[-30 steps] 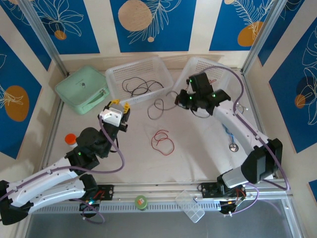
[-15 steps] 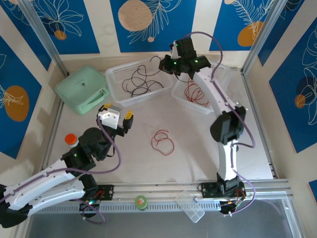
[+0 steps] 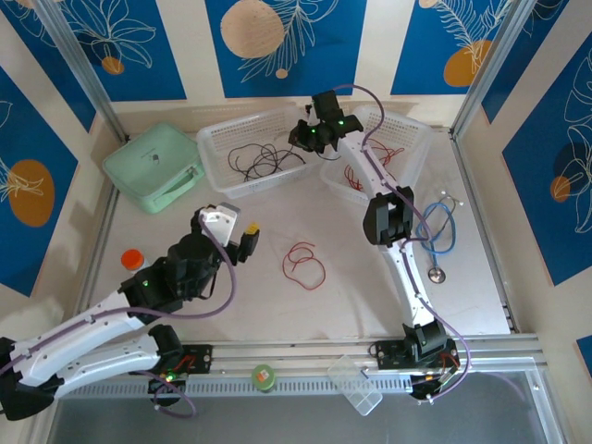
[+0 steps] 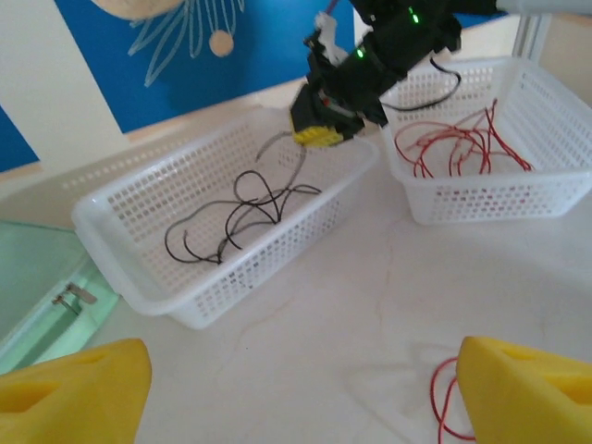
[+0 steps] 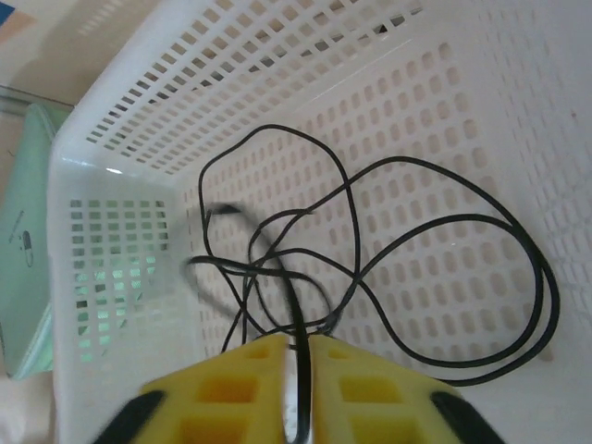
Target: Untangle the cables
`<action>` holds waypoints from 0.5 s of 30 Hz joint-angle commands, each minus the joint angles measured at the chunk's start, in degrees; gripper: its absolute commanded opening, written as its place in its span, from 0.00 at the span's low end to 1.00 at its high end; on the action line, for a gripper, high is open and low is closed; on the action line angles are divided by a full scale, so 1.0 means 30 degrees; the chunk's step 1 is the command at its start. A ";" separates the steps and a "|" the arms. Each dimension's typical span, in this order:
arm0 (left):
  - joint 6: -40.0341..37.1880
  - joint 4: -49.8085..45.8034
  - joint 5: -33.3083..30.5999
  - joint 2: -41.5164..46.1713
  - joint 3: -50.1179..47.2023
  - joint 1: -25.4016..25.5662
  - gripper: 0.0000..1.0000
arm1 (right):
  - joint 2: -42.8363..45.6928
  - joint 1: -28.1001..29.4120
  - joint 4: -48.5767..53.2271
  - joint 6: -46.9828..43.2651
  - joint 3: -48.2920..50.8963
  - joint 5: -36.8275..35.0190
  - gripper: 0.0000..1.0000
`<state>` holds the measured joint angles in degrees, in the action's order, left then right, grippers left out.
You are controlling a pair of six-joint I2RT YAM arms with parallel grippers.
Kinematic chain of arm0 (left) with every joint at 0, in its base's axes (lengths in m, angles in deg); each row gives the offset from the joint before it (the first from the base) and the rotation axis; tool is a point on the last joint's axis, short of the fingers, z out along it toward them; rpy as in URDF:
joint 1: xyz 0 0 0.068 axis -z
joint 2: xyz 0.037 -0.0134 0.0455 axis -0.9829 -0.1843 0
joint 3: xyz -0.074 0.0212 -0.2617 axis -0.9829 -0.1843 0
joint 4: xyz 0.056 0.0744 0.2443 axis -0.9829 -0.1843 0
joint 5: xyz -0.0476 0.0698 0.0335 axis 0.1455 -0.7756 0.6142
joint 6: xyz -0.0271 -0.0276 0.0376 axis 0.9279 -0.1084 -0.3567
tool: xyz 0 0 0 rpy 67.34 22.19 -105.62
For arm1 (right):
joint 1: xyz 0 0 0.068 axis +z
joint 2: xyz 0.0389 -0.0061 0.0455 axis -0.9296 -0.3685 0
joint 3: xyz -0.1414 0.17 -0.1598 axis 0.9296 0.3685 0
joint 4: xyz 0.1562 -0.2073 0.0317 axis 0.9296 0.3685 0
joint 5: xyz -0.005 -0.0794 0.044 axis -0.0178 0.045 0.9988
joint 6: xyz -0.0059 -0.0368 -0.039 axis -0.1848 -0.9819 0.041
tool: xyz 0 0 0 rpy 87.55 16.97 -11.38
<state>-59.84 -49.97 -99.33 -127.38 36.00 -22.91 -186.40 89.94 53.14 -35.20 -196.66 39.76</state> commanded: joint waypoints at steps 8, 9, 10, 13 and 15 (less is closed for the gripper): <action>0.1993 -0.3675 0.2687 -0.3143 0.2793 -0.0131 0.86 | 0.2401 0.0082 0.0170 -0.0832 -0.0172 0.0228 0.46; 0.2102 -0.3952 0.2977 -0.3673 0.3048 -0.0131 0.86 | 0.2877 0.0049 0.0498 -0.1028 -0.0024 0.0033 0.45; 0.2214 -0.4173 0.3306 -0.4116 0.3259 -0.0131 0.86 | 0.3367 0.0077 0.0775 -0.1203 0.0189 -0.0181 0.45; 0.2563 -0.5091 0.4466 -0.5944 0.4062 -0.0131 0.87 | 0.5747 0.0108 0.1497 -0.1728 0.2094 -0.1509 0.41; 0.2789 -0.5632 0.5224 -0.7402 0.4665 -0.0160 0.86 | 0.8230 0.0142 0.1368 -0.1938 0.4914 -0.2601 0.39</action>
<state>-53.55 -62.30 -88.62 -145.67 47.04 -22.91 -172.47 90.02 55.19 -38.56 -187.50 36.40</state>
